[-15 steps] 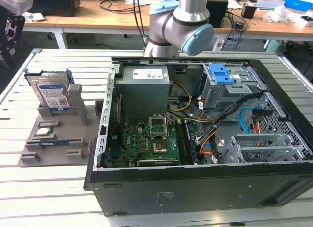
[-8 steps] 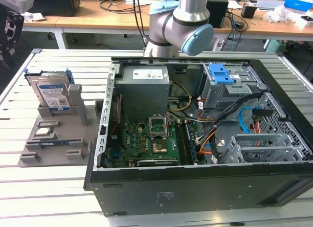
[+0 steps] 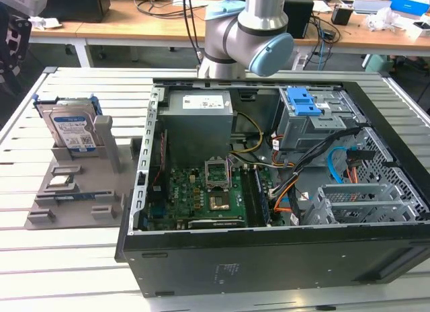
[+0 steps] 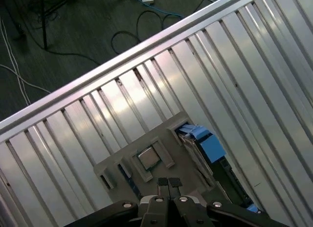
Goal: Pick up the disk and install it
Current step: 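Pick up the disk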
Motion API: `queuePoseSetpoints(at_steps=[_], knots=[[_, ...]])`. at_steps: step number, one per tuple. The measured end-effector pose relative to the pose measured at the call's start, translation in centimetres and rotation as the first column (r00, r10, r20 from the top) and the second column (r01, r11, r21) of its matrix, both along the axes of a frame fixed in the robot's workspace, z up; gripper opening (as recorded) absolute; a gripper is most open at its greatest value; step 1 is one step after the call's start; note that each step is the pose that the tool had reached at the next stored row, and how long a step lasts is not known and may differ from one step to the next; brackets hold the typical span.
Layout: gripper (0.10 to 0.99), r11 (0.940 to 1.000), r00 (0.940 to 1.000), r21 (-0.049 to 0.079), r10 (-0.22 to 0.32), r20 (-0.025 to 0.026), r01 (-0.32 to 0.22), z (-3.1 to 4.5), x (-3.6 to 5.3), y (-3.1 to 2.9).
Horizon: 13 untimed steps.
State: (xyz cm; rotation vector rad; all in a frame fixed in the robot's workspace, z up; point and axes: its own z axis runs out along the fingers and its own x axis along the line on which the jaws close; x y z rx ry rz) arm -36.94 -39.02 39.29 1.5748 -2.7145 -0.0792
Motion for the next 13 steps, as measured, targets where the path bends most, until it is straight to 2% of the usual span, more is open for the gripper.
queuePoseSetpoints(at_steps=[13], knots=[[0.106, 0.9951, 0.9951, 0.0, 0.099, 0.0, -0.099, 0.0, 0.0, 0.0]])
